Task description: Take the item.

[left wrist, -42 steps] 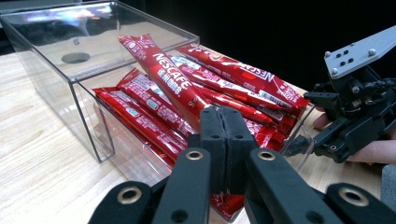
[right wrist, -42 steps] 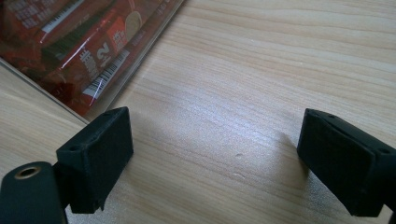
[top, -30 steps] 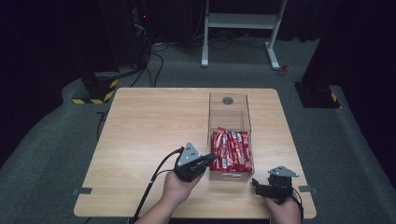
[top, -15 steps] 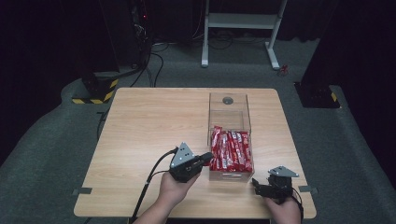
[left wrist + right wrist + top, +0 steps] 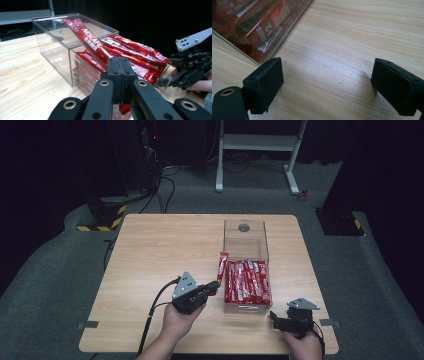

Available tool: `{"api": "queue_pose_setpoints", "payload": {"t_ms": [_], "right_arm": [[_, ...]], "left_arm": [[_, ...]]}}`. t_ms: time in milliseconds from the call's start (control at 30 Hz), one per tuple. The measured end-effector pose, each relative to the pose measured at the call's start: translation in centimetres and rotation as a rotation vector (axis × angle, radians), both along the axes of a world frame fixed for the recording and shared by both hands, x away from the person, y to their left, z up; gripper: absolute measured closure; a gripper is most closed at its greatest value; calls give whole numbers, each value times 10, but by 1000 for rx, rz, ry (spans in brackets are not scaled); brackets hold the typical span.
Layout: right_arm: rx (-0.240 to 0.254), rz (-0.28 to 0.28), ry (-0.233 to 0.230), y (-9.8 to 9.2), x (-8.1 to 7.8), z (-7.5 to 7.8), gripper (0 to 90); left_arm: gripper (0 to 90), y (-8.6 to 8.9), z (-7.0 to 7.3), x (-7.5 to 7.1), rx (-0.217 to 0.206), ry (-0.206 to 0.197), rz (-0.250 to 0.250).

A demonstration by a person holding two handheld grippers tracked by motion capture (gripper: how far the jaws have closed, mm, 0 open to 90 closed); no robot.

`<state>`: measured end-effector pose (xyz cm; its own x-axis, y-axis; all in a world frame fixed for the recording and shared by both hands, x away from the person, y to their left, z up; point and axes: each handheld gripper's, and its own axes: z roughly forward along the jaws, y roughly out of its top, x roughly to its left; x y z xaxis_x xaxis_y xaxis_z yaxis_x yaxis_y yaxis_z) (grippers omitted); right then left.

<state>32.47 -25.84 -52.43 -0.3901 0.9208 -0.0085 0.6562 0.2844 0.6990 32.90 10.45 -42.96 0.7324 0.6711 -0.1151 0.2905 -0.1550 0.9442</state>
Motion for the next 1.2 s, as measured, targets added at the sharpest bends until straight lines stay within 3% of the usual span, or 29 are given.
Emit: {"api": "queue_pose_setpoints", "payload": {"t_ms": [67, 500, 533, 767, 1100, 1200], "right_arm": [[-1, 1, -1, 0, 0, 0, 106], [-1, 1, -1, 0, 0, 0, 106], [0, 1, -1, 0, 0, 0, 106], [0, 1, -1, 0, 0, 0, 106], [1, 3, 0, 0, 0, 0, 106], [1, 3, 0, 0, 0, 0, 106]], "left_arm": [[894, 5, -1, 0, 16, 2, -2], [893, 29, -5, 6, -5, 16, 61], [893, 33, -6, 7, 19, 6, 63], [893, 50, -11, 15, 46, 10, 93], [893, 77, -14, 22, 25, 12, 133], [894, 88, -16, 26, 12, 30, 146]]}}
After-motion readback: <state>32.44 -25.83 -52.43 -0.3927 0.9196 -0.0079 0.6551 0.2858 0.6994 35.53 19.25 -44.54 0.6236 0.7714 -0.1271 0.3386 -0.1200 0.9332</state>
